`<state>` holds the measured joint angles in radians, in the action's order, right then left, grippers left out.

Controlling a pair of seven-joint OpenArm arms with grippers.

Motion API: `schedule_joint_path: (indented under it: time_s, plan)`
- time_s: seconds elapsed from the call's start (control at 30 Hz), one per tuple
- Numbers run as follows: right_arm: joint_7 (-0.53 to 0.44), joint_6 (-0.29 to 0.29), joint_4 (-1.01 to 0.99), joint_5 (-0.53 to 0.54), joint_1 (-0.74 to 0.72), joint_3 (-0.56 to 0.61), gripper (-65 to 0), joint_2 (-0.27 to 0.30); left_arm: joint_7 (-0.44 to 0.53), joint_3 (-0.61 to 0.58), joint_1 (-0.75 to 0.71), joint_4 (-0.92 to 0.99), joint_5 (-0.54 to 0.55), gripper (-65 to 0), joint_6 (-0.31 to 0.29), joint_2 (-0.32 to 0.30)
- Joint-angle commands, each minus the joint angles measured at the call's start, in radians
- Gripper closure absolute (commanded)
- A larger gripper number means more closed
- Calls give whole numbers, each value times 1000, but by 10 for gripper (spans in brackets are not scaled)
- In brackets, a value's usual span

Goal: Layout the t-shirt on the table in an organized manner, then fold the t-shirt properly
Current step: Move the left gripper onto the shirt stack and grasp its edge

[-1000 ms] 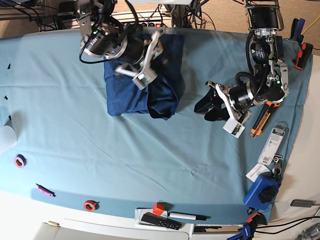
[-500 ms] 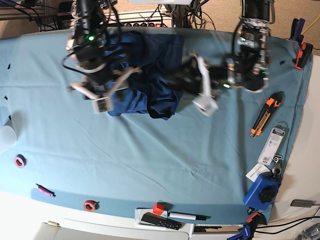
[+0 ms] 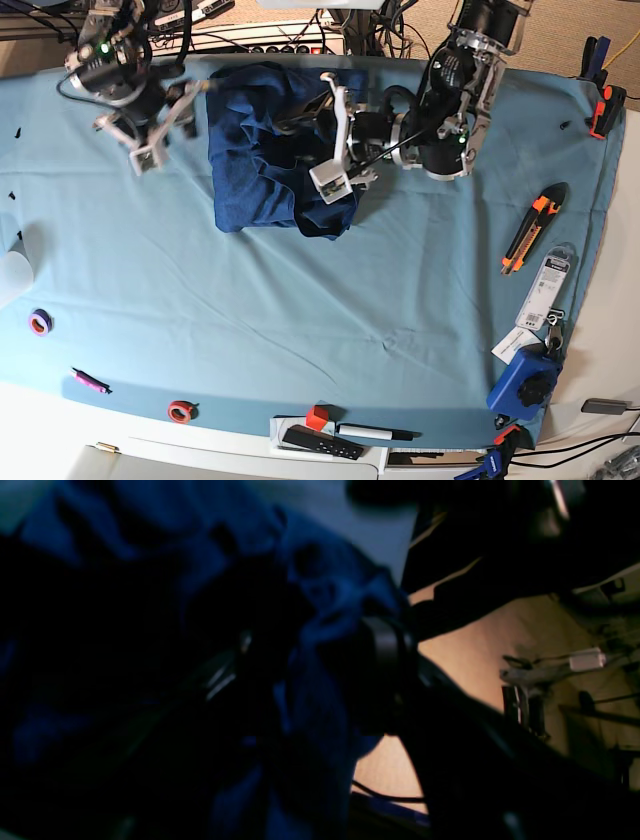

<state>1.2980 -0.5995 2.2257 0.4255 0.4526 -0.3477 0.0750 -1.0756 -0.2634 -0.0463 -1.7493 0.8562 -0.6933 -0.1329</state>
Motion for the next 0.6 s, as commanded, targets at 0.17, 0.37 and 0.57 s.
schedule_joint_path:
  time_s: [0.17, 0.37, 0.57]
  plan:
    - [-5, -33, 18, 52, 47, -5, -262, 5, 23, 1, 32, -18, -85, -258, -5, 2]
    - [19, -32, 17, 52, 47, -5, -262, 5, 23, -3, 24, -17, -105, -258, -5, 2]
    - [45, -32, 17, 53, 47, -5, -262, 5, 23, -3, 15, -17, -105, -257, -5, 2]
